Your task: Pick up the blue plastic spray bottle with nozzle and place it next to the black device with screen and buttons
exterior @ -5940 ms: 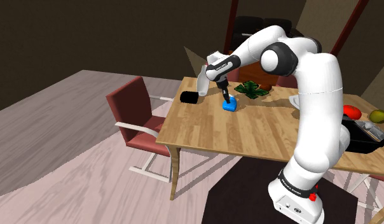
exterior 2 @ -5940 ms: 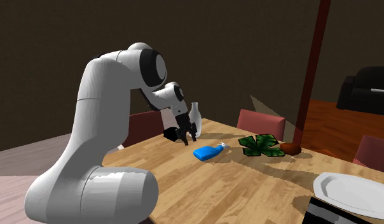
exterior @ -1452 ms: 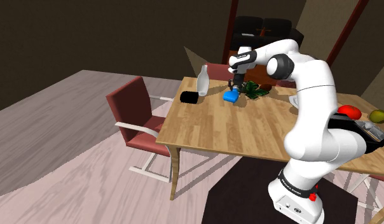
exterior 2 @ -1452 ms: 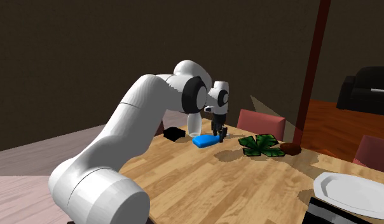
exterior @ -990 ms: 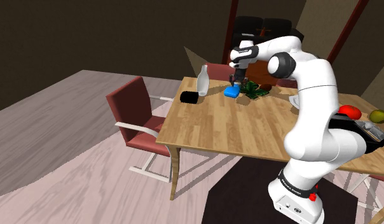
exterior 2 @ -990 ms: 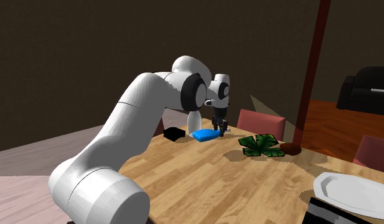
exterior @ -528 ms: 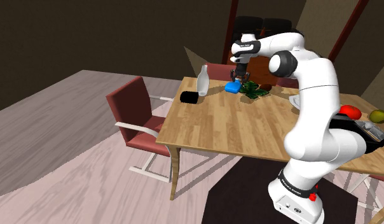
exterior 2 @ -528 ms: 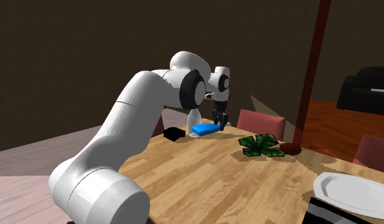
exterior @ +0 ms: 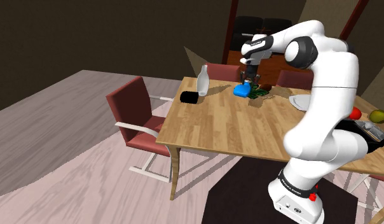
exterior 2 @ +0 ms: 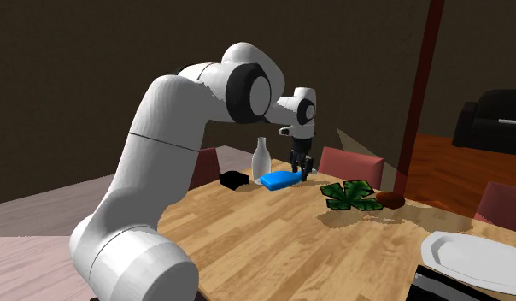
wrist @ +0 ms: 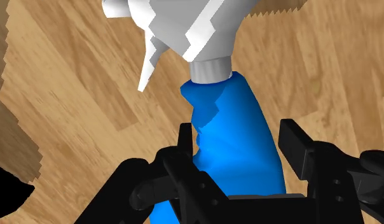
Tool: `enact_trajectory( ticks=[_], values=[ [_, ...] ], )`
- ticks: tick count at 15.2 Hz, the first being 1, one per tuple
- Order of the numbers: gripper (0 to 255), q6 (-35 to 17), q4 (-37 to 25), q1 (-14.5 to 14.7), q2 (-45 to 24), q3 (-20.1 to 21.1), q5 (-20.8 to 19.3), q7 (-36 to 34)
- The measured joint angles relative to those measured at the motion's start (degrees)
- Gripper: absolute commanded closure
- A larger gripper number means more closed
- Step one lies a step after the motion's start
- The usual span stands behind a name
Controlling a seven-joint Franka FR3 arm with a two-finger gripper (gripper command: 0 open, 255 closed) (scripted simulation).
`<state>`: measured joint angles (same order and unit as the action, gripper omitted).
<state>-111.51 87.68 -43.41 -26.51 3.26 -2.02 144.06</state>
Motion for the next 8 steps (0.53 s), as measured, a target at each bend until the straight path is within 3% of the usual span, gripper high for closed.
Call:
enact_trajectory(
  ticks=[8],
  values=[
    [255, -6.9, 20.6, -5.0, 13.8, -2.1, 0.9, 7.1]
  ],
)
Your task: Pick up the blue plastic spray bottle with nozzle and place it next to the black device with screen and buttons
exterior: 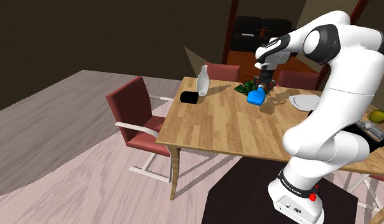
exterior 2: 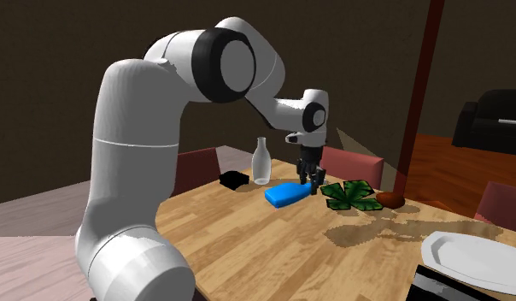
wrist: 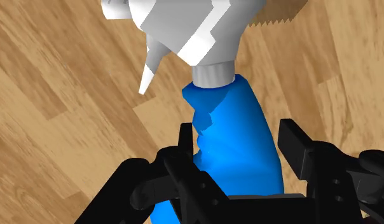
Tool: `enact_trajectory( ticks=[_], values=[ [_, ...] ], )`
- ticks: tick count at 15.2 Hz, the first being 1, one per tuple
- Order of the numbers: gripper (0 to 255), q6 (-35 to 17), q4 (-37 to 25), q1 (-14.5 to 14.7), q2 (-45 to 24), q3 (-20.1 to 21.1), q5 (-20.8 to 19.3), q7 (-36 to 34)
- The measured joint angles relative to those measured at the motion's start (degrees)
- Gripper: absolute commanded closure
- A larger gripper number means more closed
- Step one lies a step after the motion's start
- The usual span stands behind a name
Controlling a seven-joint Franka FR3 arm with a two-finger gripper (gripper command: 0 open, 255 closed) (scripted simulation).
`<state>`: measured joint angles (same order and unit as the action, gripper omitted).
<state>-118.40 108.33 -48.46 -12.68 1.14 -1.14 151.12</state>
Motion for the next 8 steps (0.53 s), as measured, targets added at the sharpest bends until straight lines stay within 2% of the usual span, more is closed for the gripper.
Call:
enact_trajectory(
  ticks=[8],
  values=[
    [255, -3.4, 14.0, -4.6, 10.7, -3.5, -0.1, 8.0]
  ],
)
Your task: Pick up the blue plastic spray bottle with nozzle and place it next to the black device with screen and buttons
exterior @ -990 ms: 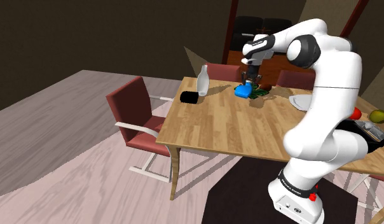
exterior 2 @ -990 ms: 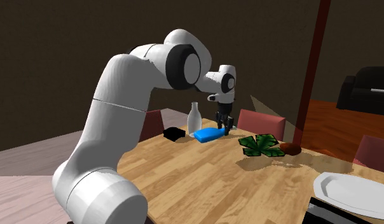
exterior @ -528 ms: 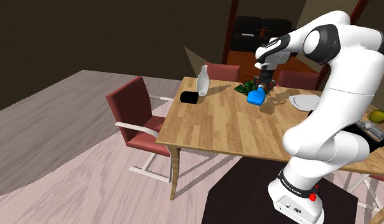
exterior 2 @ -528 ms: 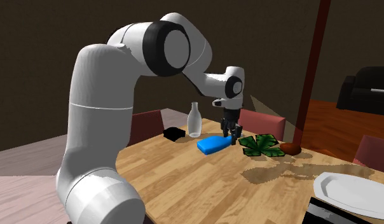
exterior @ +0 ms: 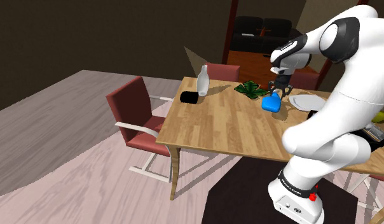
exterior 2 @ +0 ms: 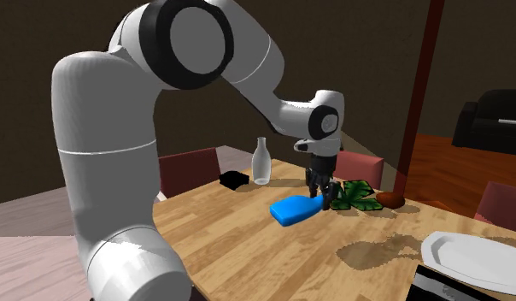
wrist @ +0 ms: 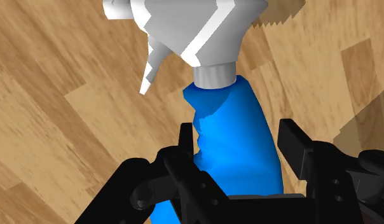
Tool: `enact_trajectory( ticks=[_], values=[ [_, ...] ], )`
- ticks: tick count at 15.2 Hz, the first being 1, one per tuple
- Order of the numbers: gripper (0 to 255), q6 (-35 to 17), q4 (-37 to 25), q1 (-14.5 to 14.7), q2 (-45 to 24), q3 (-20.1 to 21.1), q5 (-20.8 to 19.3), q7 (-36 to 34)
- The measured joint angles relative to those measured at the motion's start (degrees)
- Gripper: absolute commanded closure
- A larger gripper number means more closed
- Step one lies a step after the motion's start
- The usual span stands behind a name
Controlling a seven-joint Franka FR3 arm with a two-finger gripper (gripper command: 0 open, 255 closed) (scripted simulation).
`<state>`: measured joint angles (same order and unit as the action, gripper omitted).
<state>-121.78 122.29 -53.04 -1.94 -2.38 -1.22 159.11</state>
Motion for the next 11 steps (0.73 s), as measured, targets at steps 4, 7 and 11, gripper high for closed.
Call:
enact_trajectory(
  ticks=[4, 7, 11],
  values=[
    [255, -1.4, 6.4, -2.2, 5.1, -2.2, -0.6, 4.0],
    [255, -2.3, 9.8, -4.2, 7.8, -4.4, -1.4, 7.8],
    [255, -2.7, 13.0, -6.1, 10.6, -6.6, -2.3, 11.2]
  ],
)
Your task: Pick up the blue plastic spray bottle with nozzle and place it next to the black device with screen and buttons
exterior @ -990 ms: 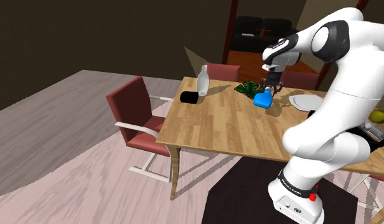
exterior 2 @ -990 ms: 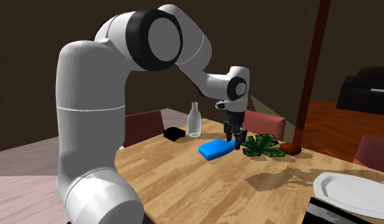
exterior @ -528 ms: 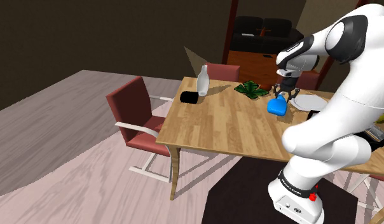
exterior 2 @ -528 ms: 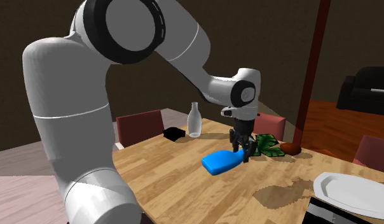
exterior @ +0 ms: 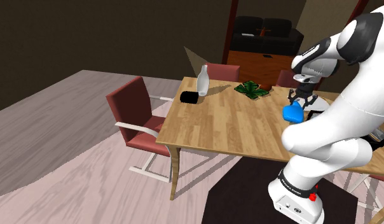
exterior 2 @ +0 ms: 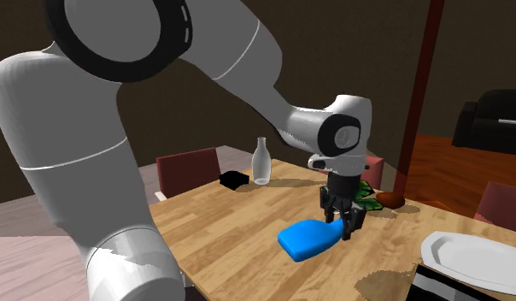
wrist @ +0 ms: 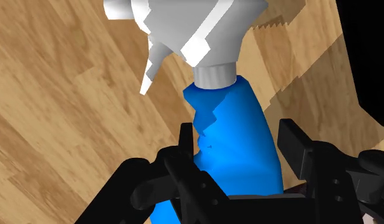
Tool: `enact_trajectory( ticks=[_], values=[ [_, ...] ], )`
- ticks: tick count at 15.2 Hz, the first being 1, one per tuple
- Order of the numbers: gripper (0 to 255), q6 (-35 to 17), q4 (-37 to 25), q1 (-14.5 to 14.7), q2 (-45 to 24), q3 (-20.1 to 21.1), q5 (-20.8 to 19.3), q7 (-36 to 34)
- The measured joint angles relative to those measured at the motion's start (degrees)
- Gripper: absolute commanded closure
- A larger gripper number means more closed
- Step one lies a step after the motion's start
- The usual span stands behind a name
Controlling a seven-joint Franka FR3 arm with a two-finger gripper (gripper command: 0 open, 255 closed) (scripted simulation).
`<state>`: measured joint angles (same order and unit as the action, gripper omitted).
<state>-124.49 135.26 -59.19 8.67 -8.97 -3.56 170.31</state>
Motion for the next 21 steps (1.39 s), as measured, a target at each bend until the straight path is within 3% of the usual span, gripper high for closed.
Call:
enact_trajectory(
  ticks=[21],
  values=[
    [255, -16.8, 5.8, -0.1, -11.1, -0.5, 1.6, 1.4]
  ],
)
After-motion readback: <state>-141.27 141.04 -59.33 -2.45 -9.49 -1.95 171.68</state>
